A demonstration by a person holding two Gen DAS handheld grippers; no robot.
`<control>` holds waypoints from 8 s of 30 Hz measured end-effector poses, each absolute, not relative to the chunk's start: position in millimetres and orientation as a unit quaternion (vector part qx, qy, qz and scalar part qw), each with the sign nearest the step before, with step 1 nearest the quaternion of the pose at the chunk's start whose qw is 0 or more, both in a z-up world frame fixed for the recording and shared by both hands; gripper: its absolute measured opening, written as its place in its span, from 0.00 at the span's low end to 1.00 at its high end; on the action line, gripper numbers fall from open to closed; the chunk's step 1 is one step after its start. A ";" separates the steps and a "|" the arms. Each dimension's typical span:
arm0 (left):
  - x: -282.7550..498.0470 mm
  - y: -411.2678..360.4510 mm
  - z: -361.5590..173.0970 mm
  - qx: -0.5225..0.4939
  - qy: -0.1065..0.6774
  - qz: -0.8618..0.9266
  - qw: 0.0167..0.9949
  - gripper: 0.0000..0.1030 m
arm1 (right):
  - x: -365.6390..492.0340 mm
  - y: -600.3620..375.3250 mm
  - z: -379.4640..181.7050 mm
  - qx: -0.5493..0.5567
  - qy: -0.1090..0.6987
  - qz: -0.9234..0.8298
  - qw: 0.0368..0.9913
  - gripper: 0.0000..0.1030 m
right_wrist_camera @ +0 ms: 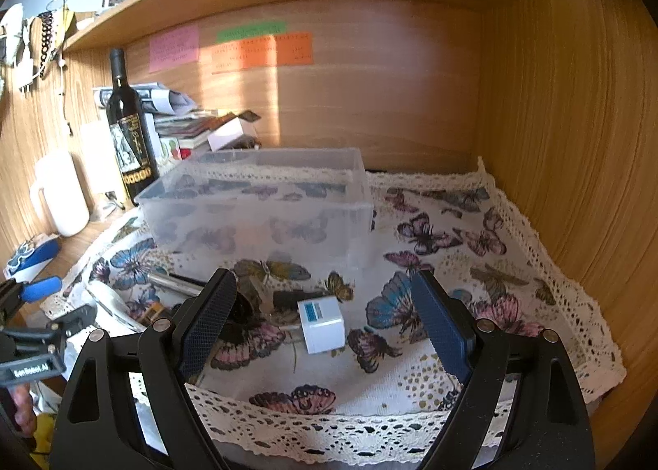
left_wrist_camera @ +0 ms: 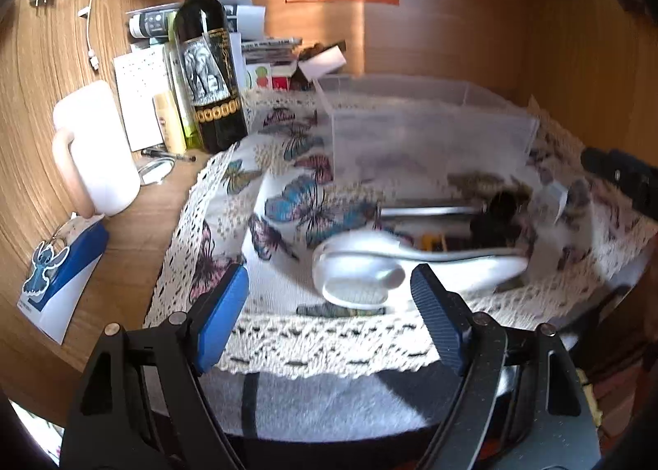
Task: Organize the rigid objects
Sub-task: 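Grasp the white foot file with the left tool while the right tool grasps the white plug adapter, then carry the foot file over the clear box with the left tool while the right tool drops the adapter inside, then lower the foot file into the clear box and open the left tool, then grasp the black-and-gold tube on the cloth with the left tool, then lift the tube with the left tool while the right tool grasps the small black item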
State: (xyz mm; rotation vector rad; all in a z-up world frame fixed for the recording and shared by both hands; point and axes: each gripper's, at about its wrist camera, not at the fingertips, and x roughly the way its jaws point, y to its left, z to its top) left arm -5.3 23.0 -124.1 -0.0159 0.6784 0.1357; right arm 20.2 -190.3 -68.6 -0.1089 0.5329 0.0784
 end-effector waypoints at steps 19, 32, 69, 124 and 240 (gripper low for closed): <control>45.4 47.8 -111.9 -0.081 0.364 0.047 0.927 0.57 | 44.6 -200.8 -99.5 -0.053 0.318 0.042 0.946 0.81; 87.0 12.6 -134.2 -0.076 0.425 0.004 0.902 0.64 | 58.5 -199.5 -118.6 -0.047 0.356 0.076 0.930 0.54; 49.7 27.6 -22.4 -0.032 0.256 -0.005 0.966 0.39 | 56.1 -186.3 -31.0 -0.047 0.224 0.081 0.970 0.27; 185.7 16.1 -75.0 -0.005 0.359 -0.043 0.932 0.38 | 181.6 -147.6 -82.1 -0.095 0.341 0.117 0.928 0.27; 99.2 -35.8 -143.6 -0.014 0.419 0.012 0.908 0.80 | 73.9 -204.0 -87.6 -0.041 0.341 0.115 0.932 0.40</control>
